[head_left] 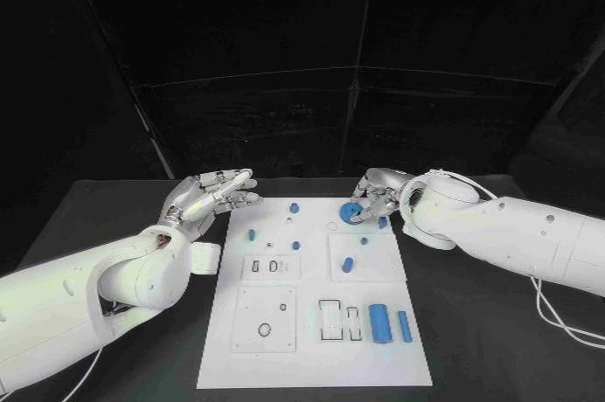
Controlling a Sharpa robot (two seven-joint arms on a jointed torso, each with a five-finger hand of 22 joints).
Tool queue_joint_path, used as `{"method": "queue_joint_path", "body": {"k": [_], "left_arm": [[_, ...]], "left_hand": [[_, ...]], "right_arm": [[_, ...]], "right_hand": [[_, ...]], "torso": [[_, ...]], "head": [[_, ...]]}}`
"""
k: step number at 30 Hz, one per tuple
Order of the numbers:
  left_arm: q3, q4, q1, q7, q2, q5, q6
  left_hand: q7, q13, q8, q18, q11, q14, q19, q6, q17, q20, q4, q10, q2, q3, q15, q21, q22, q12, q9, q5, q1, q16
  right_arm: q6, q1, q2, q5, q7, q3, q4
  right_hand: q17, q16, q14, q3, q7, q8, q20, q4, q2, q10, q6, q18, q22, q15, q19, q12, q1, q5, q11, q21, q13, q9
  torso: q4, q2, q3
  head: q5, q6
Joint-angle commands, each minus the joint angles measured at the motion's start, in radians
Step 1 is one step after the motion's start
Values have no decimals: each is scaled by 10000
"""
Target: Assemble the parts on the task board
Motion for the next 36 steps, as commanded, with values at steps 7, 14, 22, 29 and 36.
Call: {"method": "queue_joint_path", "body": {"k": [7,14,22,29,36], "left_arm": [[7,1,14,34,14,-58,123],[7,-5,14,36,13,-58,117],[7,-5,14,-2,6,-58,120],[7,-9,14,-60,1,-58,93],[7,0,14,-115,-3,-57,48]], "left_hand": [[52,-16,-48,135,38,57,80,7,15,-11,-64,-10,-12,0,16,-45,-16,-40,-12,42,-96,61],[52,-16,-48,135,38,57,80,7,15,-11,-64,-10,-12,0,16,-45,-16,-40,-12,42,-96,61],[55,-16,-53,136,39,56,84,7,19,-12,-77,-12,-6,4,15,-50,-19,-45,-12,42,-89,62],[70,-18,-66,136,45,55,91,-5,24,-11,-91,-20,0,6,16,-58,-24,-55,-14,42,-87,63],[84,-19,-79,136,52,55,99,-16,29,-11,-106,-27,18,15,18,-65,-29,-64,-16,42,-78,66]], "right_arm": [[283,-15,27,-89,116,3,-17],[120,-33,58,-225,157,2,-27],[-700,-45,65,-554,204,2,-1],[-1369,-56,46,-978,408,2,206],[-1421,-63,-16,-1114,388,3,761]], "right_hand": [[1009,85,748,42,31,65,18,-235,219,167,192,-69,90,63,89,276,193,-59,-20,89,256,-3],[1100,126,758,348,-17,204,-3,-551,597,287,597,-85,207,30,118,510,485,-936,-65,165,519,34],[1145,142,762,979,-272,515,-150,-883,1065,512,1402,-107,361,-153,175,818,810,-1549,-284,253,874,128],[1220,169,775,1285,-307,506,-201,-1075,1131,542,1485,-138,500,-190,233,856,943,-1674,-323,319,939,108],[1237,175,780,1369,-270,403,-201,-1030,1031,597,1416,-155,574,-173,267,918,688,-1646,-297,359,1015,53]], "torso": [[-3,1,0],[3,3,0],[6,1,-2],[5,4,2],[9,2,-13]], "head": [[5,-54],[-11,-103],[-2,-106],[21,-92],[58,-39]]}}
